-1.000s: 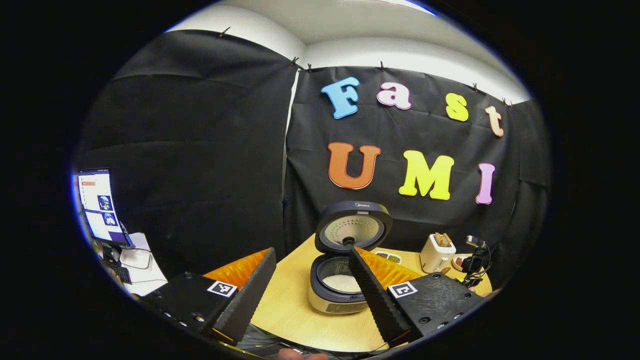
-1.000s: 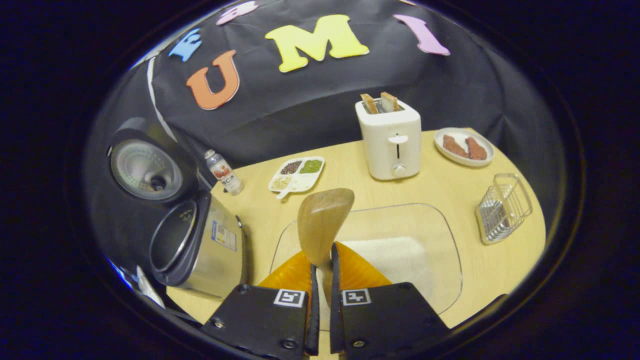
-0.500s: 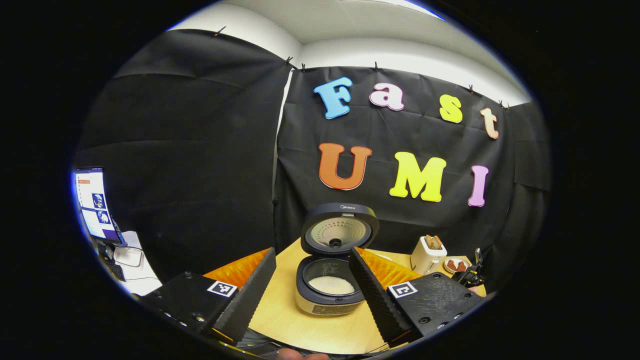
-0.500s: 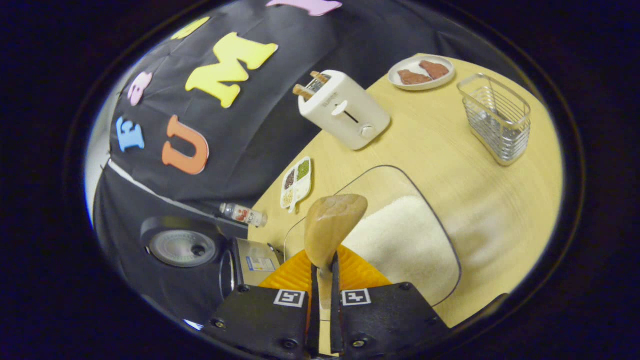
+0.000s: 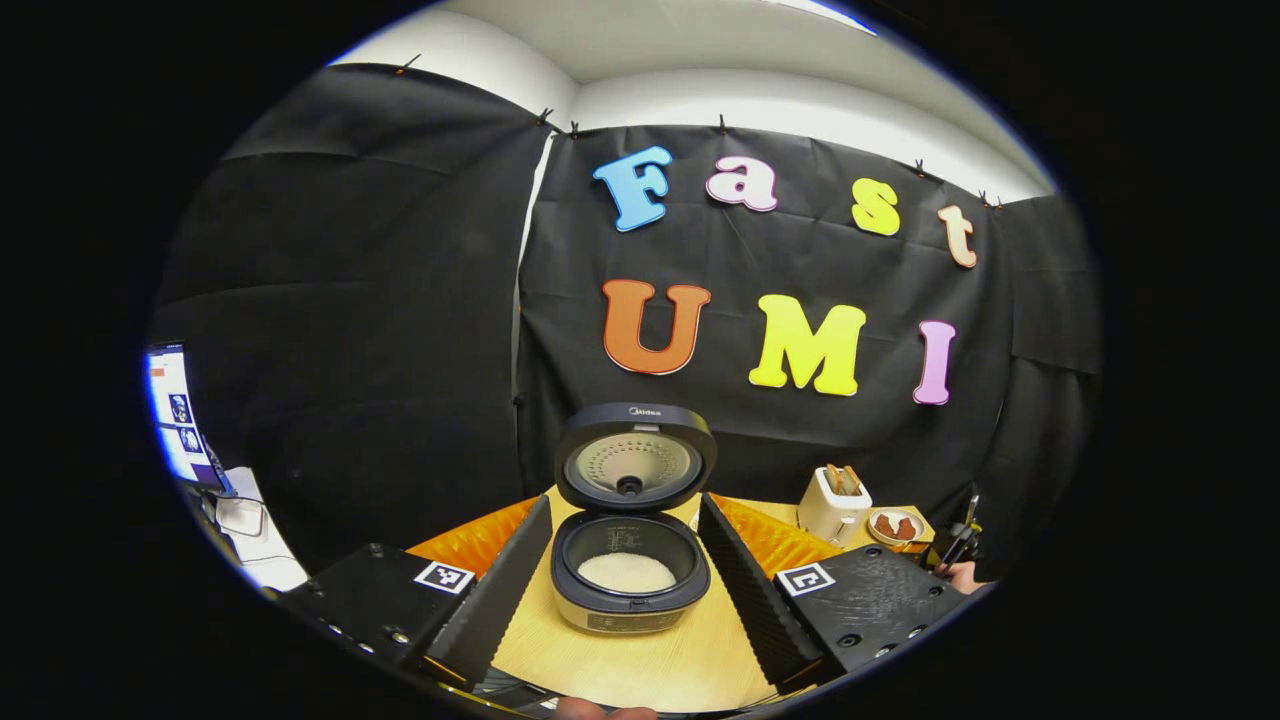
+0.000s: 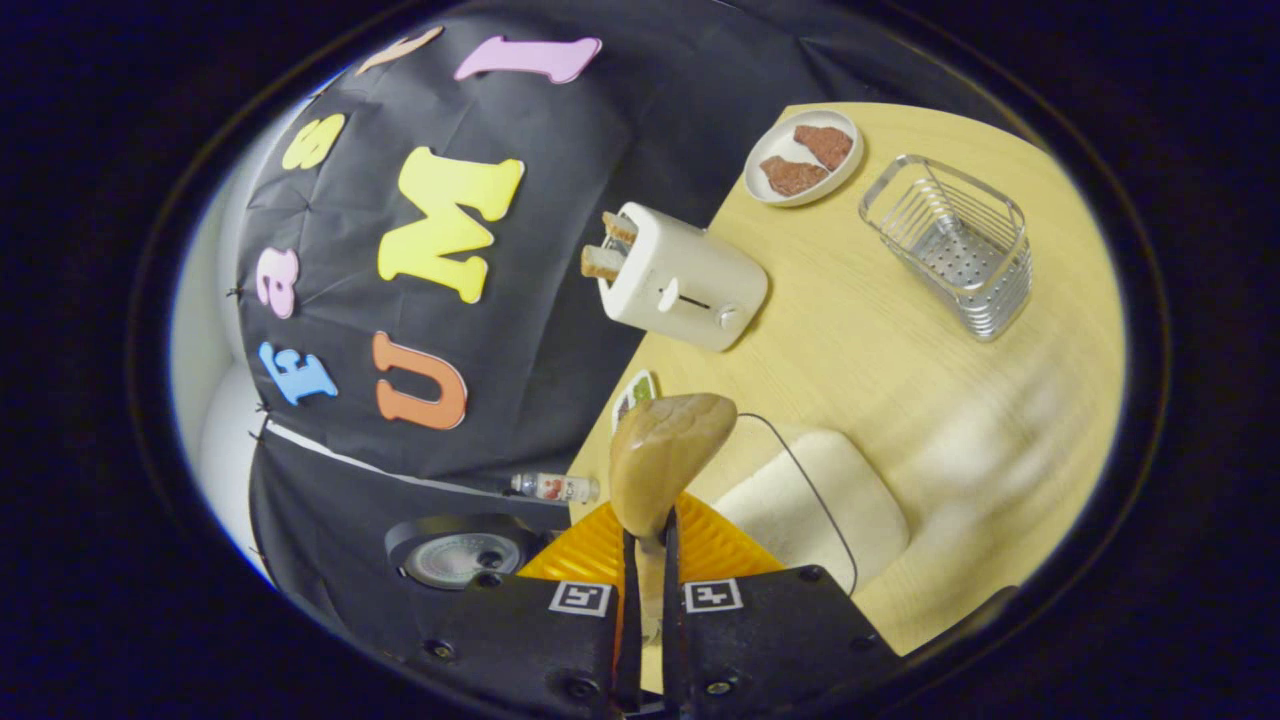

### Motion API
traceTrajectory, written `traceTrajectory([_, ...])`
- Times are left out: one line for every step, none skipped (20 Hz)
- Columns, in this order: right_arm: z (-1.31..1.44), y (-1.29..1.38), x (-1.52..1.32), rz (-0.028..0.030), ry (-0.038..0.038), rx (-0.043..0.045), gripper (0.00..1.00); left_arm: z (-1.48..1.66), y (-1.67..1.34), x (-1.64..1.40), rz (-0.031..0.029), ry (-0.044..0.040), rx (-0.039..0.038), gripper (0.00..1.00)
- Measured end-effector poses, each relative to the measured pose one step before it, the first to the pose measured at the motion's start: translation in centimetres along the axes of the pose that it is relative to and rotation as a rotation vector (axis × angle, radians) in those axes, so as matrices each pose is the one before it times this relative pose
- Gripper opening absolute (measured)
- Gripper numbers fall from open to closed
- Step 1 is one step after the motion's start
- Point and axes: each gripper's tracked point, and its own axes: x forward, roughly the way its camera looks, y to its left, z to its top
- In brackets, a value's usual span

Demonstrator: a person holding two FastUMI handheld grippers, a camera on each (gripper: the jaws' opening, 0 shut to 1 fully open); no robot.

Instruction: Close the left gripper, press the button to open the rice cooker; take a wooden spoon from the chopstick holder with the right hand, scoop a spoonful of rice and pour it into the rice cooker, then put the wooden spoon back into the chopstick holder.

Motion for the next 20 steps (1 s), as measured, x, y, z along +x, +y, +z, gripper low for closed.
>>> traceTrajectory([-0.144, 1.276, -0.116, 0.02236, 0.00421, -0.01523, 0.13, -0.012, -0.079, 0.019, -0.00154, -0.00126, 0.00197, 0.94])
traceTrajectory([-0.065, 1.469, -0.03, 0.02415, 0.00423, -0.01247, 0.1, 0.193, -0.046, 0.262, 0.00178, 0.00074, 0.0022, 0.94])
traceTrajectory([-0.189, 1.492, 0.036, 0.02149, 0.00564, -0.01381, 0.13, -0.097, 0.127, 0.025, 0.00261, 0.00268, 0.00293, 0.95])
traceTrajectory([-0.37, 1.339, 0.305, 0.01489, 0.01303, -0.016, 0.13, -0.202, 0.369, -0.041, 0.00801, 0.00661, 0.00308, 0.95])
traceTrajectory([-0.472, 1.286, 0.332, 0.01365, 0.01614, -0.01209, 0.13, -0.094, 0.307, -0.12, 0.00627, 0.00128, -0.0008, 0.95])
traceTrajectory([-0.575, 1.426, 0.461, 0.01376, 0.01853, -0.01389, 0.13, 0.144, 0.331, -0.166, 0.00746, -0.0014, -0.00171, 0.95])
traceTrajectory([-0.77, 1.415, 0.761, 0.0161, 0.0183, -0.01104, 0.13, 0.031, 0.479, -0.238, 0.00949, -0.00013, -0.00307, 0.95])
traceTrajectory([-0.662, 1.538, 0.814, 0.01991, 0.01813, -0.00591, 0.13, -0.153, 0.501, -0.149, 0.01091, -0.003, -0.00039, 0.95])
traceTrajectory([-0.719, 1.442, 0.886, 0.01752, 0.01638, -0.00624, 0.13, -0.096, 0.456, -0.151, 0.01049, 0.00194, -0.00121, 0.95])
traceTrajectory([-0.78, 1.345, 0.988, 0.01471, 0.01294, -0.00826, 0.13, -0.18, 0.554, -0.409, 0.0087, 0.00432, -0.00167, 0.94])
traceTrajectory([-0.742, 1.301, 1.063, 0.01054, 0.01269, -0.01309, 0.13, -0.216, 0.492, -0.388, 0.00913, 0.00281, -0.00127, 0.94])
traceTrajectory([-0.615, 1.105, 1.222, 0.00479, 0.01039, -0.01413, 0.13, 0.094, 0.484, -0.331, 0.00869, 0.00041, -0.00139, 0.95])
traceTrajectory([-0.642, 1.072, 1.102, 0.00314, 0.0114, -0.01704, 0.13, 0.023, 0.539, -0.279, 0.00848, -0.00078, -0.00144, 0.95])
traceTrajectory([-0.808, 0.842, 1.126, 0.00193, 0.01545, -0.01634, 0.13, -0.03, 0.569, -0.201, 0.01159, 0.00112, -0.00466, 0.95])
traceTrajectory([-0.849, 0.906, 1.043, -0.00088, 0.01466, -0.01899, 0.13, -0.046, 0.613, -0.216, 0.01232, 0.00075, -0.00693, 0.95])
traceTrajectory([-0.84, 0.781, 0.97, -0.00216, 0.01582, -0.02491, 0.13, -0.488, 0.446, -0.311, 0.01516, 0.00046, -0.0087, 0.95])
traceTrajectory([-0.694, 0.587, 1.138, -0.0119, 0.01066, -0.0311, 0.13, -0.115, 0.681, -0.31, 0.01418, -0.00064, -0.00841, 0.95])
traceTrajectory([-0.672, 0.399, 0.904, -0.01679, 0.00825, -0.03888, 0.13, -0.102, 0.719, -0.248, 0.01474, -0.00024, -0.00872, 0.95])
traceTrajectory([-0.343, 0.233, 0.914, -0.02592, -0.00782, -0.04176, 0.13, -0.062, 0.534, -0.288, 0.01034, 0.00135, -0.00608, 0.95])
traceTrajectory([-0.31, 0.182, 0.845, -0.02652, -0.00215, -0.04667, 0.13, -0.021, 0.606, -0.129, 0.01278, 0.00095, -0.00347, 0.95])
